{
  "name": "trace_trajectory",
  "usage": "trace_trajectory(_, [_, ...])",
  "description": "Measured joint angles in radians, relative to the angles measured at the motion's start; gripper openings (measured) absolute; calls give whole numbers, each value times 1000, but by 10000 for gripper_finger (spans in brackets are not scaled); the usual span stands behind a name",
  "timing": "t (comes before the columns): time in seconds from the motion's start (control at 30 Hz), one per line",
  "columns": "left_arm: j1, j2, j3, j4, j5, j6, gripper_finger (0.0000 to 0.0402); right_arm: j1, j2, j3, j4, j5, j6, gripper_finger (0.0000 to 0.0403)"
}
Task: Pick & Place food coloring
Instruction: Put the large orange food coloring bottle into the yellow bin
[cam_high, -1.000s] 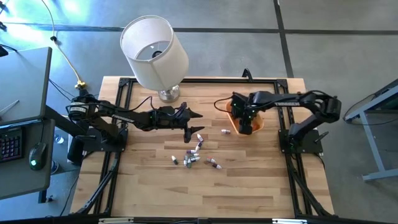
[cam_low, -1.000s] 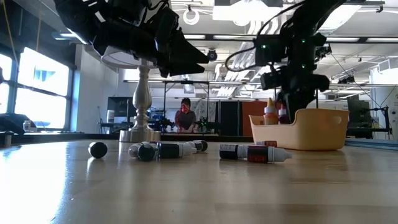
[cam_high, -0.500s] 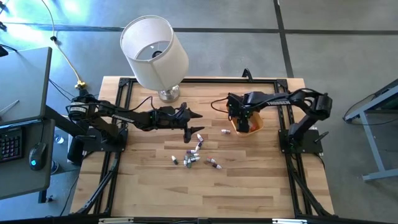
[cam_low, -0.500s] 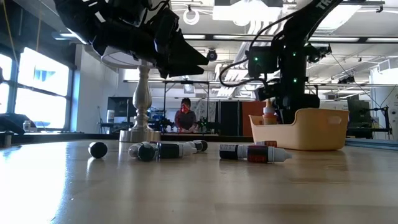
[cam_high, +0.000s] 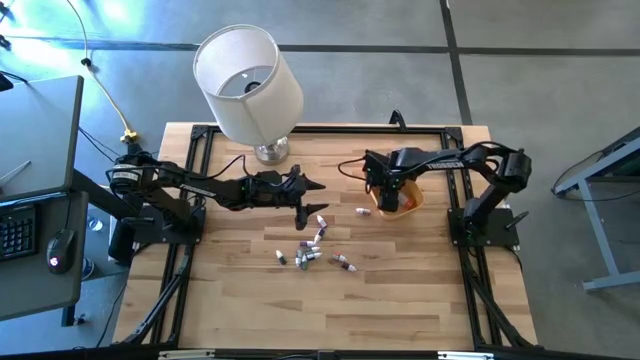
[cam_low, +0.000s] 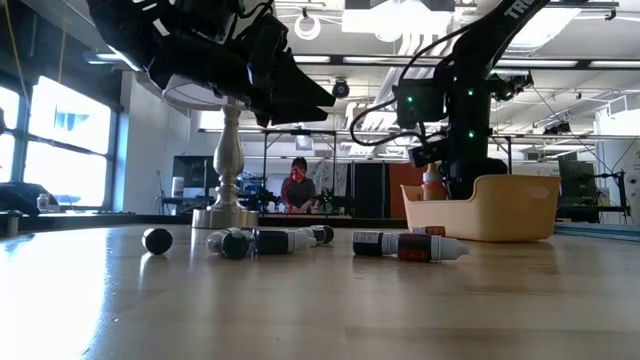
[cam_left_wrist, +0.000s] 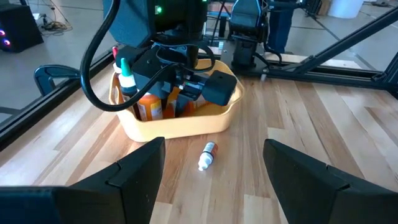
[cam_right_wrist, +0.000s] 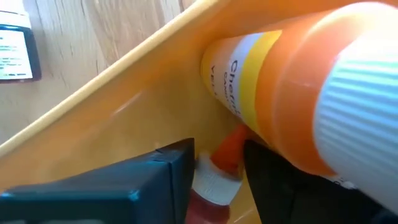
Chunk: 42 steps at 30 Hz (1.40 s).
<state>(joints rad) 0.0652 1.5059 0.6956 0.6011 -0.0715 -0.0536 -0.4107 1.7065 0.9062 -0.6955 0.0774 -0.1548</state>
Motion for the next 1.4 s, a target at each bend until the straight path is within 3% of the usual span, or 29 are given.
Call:
trace_trajectory(0.3, [0, 0, 0, -1, -3, 0, 269, 1, -13, -4, -70, 57, 25, 66])
trace_trajectory(0.5, [0, 0, 0, -1, -2, 0, 269, -2, -84, -11, -87, 25, 23, 38])
trace_trajectory(0.6, [0, 0, 0, -1, -2, 0, 269, -1, -123, -10, -93, -1, 17, 53])
trace_trajectory(0.93, [0, 0, 0, -1, -2, 0, 269, -1, -179, -8, -186, -30, 17, 163])
trace_trajectory(1.1, [0, 0, 0, -1, -2, 0, 269, -1, -182, -23, -213, -18, -2, 173])
trace_trajectory(1.4, [0, 0, 0, -3, 0, 0, 269, -2, -193, -189, 27, 16, -84, 171])
